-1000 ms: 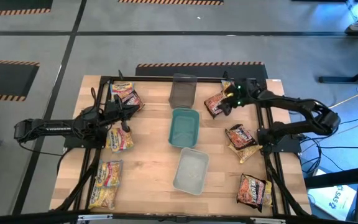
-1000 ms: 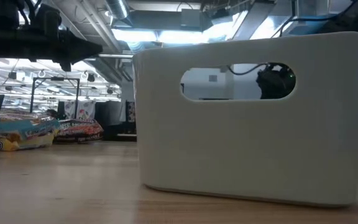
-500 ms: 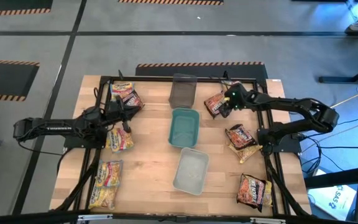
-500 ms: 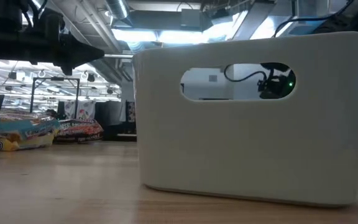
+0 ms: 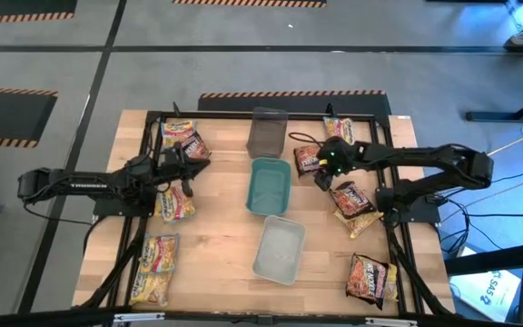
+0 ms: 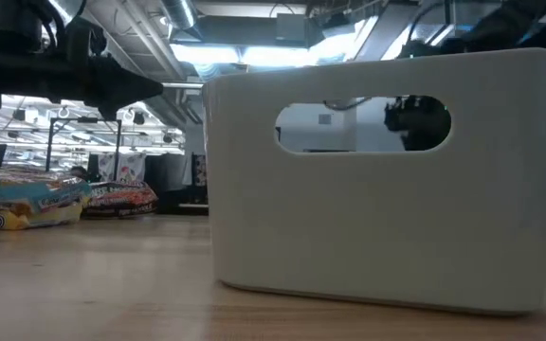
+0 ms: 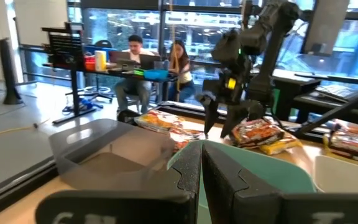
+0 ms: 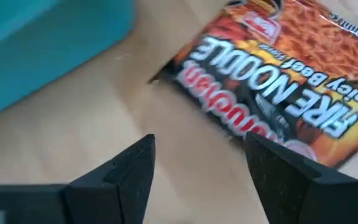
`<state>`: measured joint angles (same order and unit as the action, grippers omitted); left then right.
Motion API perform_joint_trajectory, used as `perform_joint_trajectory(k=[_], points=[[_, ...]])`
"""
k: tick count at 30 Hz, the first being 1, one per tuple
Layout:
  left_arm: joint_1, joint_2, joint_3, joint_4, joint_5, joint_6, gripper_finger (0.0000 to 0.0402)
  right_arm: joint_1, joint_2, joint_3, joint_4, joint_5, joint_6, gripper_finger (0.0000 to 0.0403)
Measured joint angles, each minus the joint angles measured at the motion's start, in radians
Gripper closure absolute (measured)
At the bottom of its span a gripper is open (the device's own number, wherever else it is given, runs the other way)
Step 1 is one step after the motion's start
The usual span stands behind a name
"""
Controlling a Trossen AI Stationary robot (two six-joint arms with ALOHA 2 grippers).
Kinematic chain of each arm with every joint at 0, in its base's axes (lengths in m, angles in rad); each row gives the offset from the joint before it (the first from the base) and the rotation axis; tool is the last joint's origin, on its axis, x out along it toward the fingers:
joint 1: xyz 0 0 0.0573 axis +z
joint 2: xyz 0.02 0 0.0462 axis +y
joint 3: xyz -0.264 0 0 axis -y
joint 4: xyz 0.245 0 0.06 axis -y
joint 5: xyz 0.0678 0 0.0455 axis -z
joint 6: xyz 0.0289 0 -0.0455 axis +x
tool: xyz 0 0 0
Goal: Sort Maruchan noodles
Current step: Put the black noodle pack into the black bin
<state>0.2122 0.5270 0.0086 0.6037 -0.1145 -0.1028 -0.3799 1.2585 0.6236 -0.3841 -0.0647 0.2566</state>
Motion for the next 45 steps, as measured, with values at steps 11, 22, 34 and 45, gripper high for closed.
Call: perform_joint_trajectory(k=[11,22,34,45], points=[[-0.07,0.011,0.0,0.022,-0.007,0.0,0.0391,0.242,-0.213,0.107,-0.4,0.051,0.371,0.0171],[-0.109,0.011,0.0,0.021,-0.031,0.005,0.0391,0.555,-0.119,0.161,-0.367,0.235,0.574,0.0171],[-0.109,0.013,0.0,0.025,-0.06,0.008,0.0391,0.589,0.341,0.385,-0.812,0.334,0.573,0.0171],[-0.108,0.013,0.0,0.026,-0.06,0.008,0.0391,0.589,0.477,0.389,-0.804,0.292,0.605,0.0171]])
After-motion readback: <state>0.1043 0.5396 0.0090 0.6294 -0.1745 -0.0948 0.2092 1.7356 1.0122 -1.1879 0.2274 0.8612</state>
